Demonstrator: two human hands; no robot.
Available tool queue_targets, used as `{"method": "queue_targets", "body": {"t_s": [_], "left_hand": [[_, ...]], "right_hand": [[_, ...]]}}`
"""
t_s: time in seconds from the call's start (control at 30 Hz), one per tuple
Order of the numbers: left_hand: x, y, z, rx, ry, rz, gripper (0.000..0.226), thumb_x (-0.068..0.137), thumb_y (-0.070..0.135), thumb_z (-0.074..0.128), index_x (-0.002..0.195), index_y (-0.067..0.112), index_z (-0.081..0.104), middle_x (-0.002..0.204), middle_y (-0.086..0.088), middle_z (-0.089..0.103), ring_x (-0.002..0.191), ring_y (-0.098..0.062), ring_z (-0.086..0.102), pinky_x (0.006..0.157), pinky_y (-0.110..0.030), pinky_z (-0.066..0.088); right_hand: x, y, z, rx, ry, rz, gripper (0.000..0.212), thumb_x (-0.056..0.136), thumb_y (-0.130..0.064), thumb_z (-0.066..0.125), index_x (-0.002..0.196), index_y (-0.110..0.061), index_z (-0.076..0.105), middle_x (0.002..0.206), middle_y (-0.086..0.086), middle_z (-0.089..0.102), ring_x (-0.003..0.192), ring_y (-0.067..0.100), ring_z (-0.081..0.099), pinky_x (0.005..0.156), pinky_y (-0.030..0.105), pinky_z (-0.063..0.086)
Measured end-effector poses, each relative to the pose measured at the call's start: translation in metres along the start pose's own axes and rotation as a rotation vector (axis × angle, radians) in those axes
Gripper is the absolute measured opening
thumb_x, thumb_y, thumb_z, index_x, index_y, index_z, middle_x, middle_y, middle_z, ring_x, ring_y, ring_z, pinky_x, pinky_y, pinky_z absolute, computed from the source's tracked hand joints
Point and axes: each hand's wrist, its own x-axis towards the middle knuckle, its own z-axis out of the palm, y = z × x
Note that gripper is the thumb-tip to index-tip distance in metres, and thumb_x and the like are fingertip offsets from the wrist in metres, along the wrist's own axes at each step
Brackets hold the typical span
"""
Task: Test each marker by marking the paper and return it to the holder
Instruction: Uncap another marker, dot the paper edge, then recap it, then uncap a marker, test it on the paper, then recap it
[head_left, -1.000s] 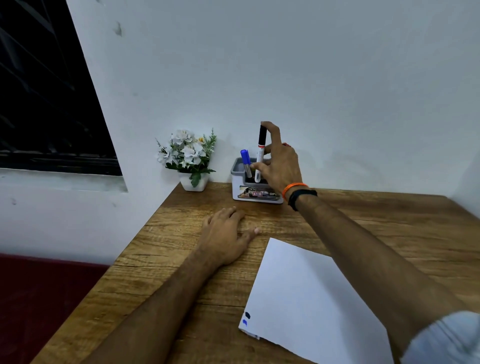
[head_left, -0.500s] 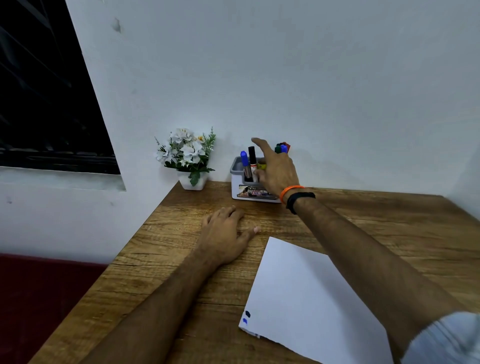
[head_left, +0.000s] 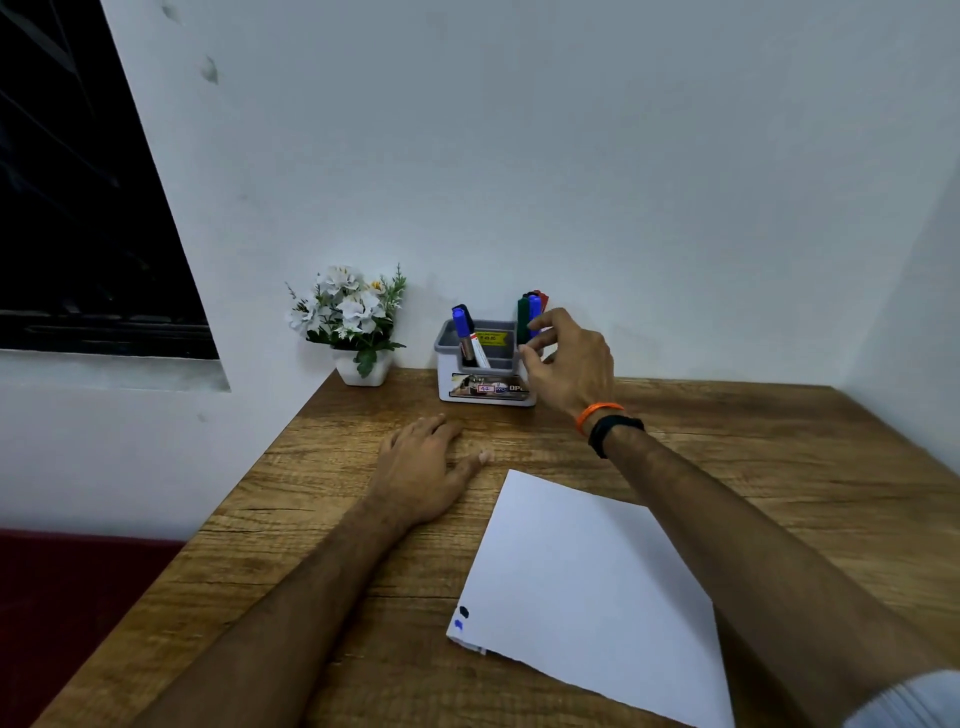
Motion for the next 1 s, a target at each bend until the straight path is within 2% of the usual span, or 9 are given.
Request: {"method": "queue_targets", "body": {"t_s": [0.27,0.4,0.53,0.7,0.8,0.87,1.0], "left_hand": [[0.004,0.007,0.002,0.020,-0.004,-0.015,0.061,0.095,0.060,0.036,0.143,0.024,0.041,0.155,-0.003,0.033,0.143,-0.021,0.027,0.117,-0.048,0.017],[0.004,0.007,0.006,0.016,0.019,-0.002,0.058,0.096,0.058,0.035,0.143,0.025,0.041,0.155,-0.001,0.034,0.143,-0.020,0.027,0.117,-0.048,0.016],[0.004,0.006,0.008,0.011,0.030,0.006,0.058,0.096,0.059,0.034,0.143,0.025,0.041,0.155,-0.001,0.033,0.143,-0.020,0.027,0.117,-0.047,0.015],[0.005,0.003,0.009,0.010,0.040,0.005,0.060,0.095,0.061,0.033,0.142,0.026,0.042,0.154,0.000,0.034,0.143,-0.019,0.027,0.116,-0.047,0.016],[0.005,0.004,0.009,0.008,0.037,0.005,0.060,0.095,0.061,0.032,0.143,0.025,0.041,0.155,0.000,0.033,0.143,-0.019,0.027,0.116,-0.047,0.015],[0.004,0.004,0.009,0.008,0.044,0.010,0.060,0.095,0.061,0.032,0.143,0.025,0.042,0.155,0.000,0.034,0.143,-0.019,0.027,0.116,-0.047,0.015],[0.004,0.004,0.009,0.011,0.036,0.006,0.060,0.095,0.061,0.031,0.143,0.025,0.040,0.155,-0.001,0.032,0.143,-0.019,0.026,0.117,-0.047,0.015]], "right_hand": [[0.007,0.007,-0.018,0.025,0.029,0.072,0.025,0.085,-0.027,0.071,0.107,-0.017,0.064,0.090,-0.004,0.074,0.075,0.016,0.066,0.077,0.034,0.056],[0.018,0.005,-0.017,0.020,0.020,0.054,0.033,0.086,-0.029,0.071,0.115,-0.015,0.064,0.097,-0.002,0.073,0.084,0.019,0.067,0.080,0.030,0.051],[0.028,0.003,-0.011,-0.010,-0.009,0.083,0.040,0.085,-0.034,0.071,0.120,-0.016,0.065,0.107,0.003,0.070,0.101,0.020,0.063,0.084,0.028,0.045],[0.030,0.001,-0.006,-0.017,0.006,0.157,0.025,0.085,-0.034,0.072,0.103,-0.017,0.071,0.103,0.000,0.072,0.098,0.018,0.064,0.077,0.024,0.042],[0.031,-0.004,-0.010,0.116,0.089,0.167,0.013,0.084,-0.028,0.073,0.092,-0.018,0.072,0.094,-0.003,0.073,0.089,0.013,0.065,0.079,0.029,0.054],[0.033,-0.008,-0.017,0.164,0.132,0.147,0.009,0.084,-0.026,0.072,0.089,-0.020,0.071,0.093,-0.005,0.073,0.087,0.013,0.067,0.078,0.032,0.057],[0.034,-0.011,-0.024,0.015,-0.024,0.177,0.033,0.082,-0.036,0.076,0.106,-0.016,0.068,0.106,-0.001,0.070,0.099,0.017,0.063,0.081,0.029,0.049]]}}
